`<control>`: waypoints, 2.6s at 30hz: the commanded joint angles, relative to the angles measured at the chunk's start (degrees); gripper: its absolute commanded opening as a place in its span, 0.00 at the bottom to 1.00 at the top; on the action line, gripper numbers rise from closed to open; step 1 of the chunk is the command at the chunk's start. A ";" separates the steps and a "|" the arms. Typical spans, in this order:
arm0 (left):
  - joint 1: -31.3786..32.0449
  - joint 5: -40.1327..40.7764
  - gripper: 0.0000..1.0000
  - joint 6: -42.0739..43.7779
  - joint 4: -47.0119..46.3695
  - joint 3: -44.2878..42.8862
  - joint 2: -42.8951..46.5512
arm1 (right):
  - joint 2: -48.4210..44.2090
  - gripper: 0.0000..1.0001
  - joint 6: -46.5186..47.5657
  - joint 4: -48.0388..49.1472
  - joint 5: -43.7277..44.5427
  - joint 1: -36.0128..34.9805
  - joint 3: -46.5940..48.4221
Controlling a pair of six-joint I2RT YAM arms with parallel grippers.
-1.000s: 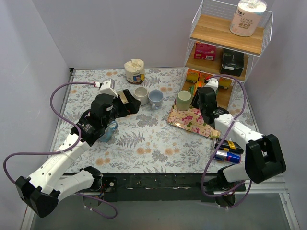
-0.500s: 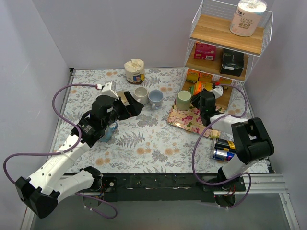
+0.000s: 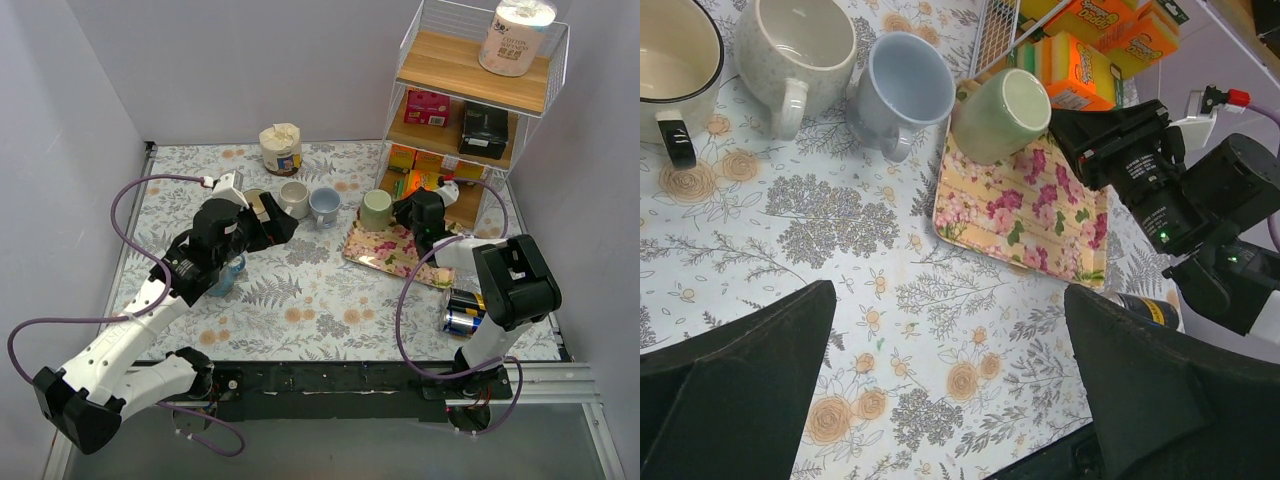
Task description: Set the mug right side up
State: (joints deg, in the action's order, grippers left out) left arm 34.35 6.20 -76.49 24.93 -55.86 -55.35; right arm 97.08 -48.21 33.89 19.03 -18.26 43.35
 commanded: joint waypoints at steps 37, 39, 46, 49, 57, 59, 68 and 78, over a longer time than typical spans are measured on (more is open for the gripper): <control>-0.07 -0.84 0.98 2.13 -0.05 2.15 -1.07 | 7.60 0.36 -3.30 -17.01 3.48 -3.10 17.47; 0.02 -0.75 0.98 2.05 -0.14 2.33 -0.99 | 6.29 0.36 -4.00 -19.11 2.95 -2.92 16.59; 0.02 -1.19 0.98 1.61 -1.20 3.65 -0.63 | 2.51 0.36 -5.85 -26.06 -0.30 -2.48 13.16; -0.07 -1.27 0.98 1.43 -1.29 3.91 -0.46 | -0.21 0.35 -5.94 -27.47 -2.23 -2.57 11.23; -0.07 -1.45 0.98 1.43 -1.37 4.17 0.24 | -7.86 0.41 7.56 -27.39 -0.84 -2.57 7.27; -0.07 -1.28 0.98 1.52 -1.46 4.26 0.42 | -10.41 0.51 13.28 -25.99 -1.62 -2.57 6.49; 0.02 -0.40 0.98 1.96 -1.99 4.00 0.60 | -17.09 0.93 44.30 -22.11 -10.73 -2.04 4.28; 0.02 -1.01 0.98 4.15 -1.99 2.07 -1.86 | -7.62 0.89 77.52 -49.95 -33.80 -0.64 21.48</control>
State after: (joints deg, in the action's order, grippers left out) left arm 34.35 5.30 -73.93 23.33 -52.12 -57.12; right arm 85.21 10.59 -2.07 -7.18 -19.44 55.59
